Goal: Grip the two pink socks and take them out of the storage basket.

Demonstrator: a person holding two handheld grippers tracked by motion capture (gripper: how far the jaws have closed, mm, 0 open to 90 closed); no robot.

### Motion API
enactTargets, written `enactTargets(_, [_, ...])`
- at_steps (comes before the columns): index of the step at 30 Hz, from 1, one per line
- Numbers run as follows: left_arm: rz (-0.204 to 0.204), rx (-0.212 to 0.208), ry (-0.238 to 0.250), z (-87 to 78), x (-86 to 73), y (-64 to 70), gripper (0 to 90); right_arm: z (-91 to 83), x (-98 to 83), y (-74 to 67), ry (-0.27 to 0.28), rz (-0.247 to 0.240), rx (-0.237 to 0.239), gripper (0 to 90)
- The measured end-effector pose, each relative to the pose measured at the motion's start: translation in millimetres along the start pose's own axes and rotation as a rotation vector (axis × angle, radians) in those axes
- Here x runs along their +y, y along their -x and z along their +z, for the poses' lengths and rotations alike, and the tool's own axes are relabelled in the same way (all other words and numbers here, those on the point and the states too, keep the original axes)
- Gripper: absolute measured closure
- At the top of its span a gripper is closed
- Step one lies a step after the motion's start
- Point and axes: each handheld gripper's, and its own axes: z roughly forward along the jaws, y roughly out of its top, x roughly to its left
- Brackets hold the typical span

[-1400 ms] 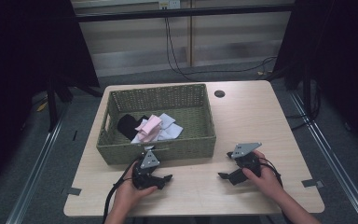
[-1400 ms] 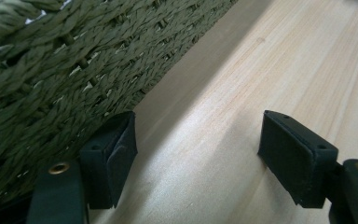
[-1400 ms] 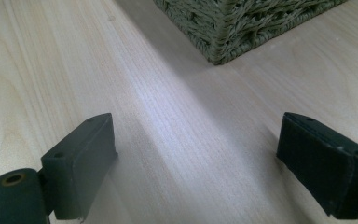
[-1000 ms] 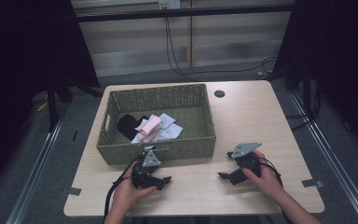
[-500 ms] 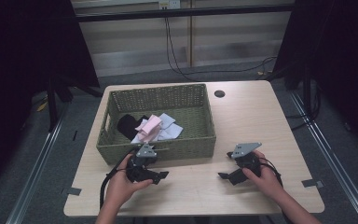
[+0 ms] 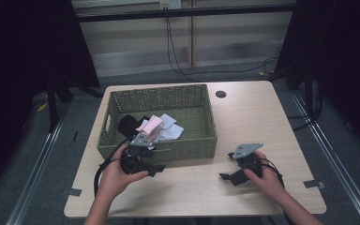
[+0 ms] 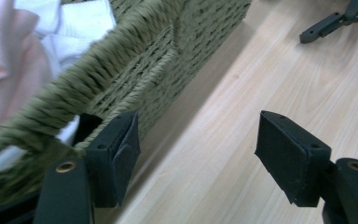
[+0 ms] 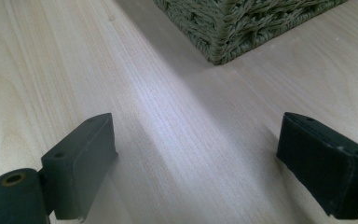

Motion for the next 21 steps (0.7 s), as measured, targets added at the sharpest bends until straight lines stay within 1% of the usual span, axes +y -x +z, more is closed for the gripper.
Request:
enactTargets(3, [-0.001,-0.003,-0.012,-2.8,3.0,-1.2,30.0,0.0,0.0,0.0,0.0,0.0,0.0,10.5])
enactTargets(4, [0.003,-0.001,-0.023,-5.6,5.8,-2.4,30.0,0.0,0.0,0.0,0.0,0.0,0.0,10.6])
enactTargets(6, [-0.001,0.0,-0.017,-7.9,8.6,-2.7,30.0,0.0,0.0,0.0,0.0,0.0,0.0,10.5])
enactTargets(9, [0.002,-0.002,-0.02,-10.9,12.1,-3.4,29.9,0.0,0.0,0.0,0.0,0.0,0.0,10.5])
enactTargets(10, [0.002,-0.012,-0.03,-13.2,15.4,-3.9,29.9,0.0,0.0,0.0,0.0,0.0,0.0,10.5])
enactTargets(13, [0.003,-0.01,-0.033,-14.8,18.7,-3.6,29.9,0.0,0.0,0.0,0.0,0.0,0.0,10.6])
enactTargets(15, [0.005,-0.024,-0.041,-16.6,21.8,-4.4,29.8,0.0,0.0,0.0,0.0,0.0,0.0,10.5])
enactTargets(17, [0.01,-0.02,-0.053,-18.9,25.4,-6.0,29.8,0.0,0.0,0.0,0.0,0.0,0.0,10.5])
enactTargets(18, [-0.001,-0.024,-0.049,-19.1,26.4,-5.8,29.8,0.0,0.0,0.0,0.0,0.0,0.0,10.5])
enactTargets(19, [0.019,-0.026,-0.064,-20.6,27.8,-7.4,29.7,0.0,0.0,0.0,0.0,0.0,0.0,10.5])
enactTargets(20, [0.019,-0.026,-0.064,-20.6,27.8,-7.4,29.6,0.0,0.0,0.0,0.0,0.0,0.0,10.5])
enactTargets(21, [0.001,-0.023,-0.054,-20.8,29.0,-6.5,29.6,0.0,0.0,0.0,0.0,0.0,0.0,10.6])
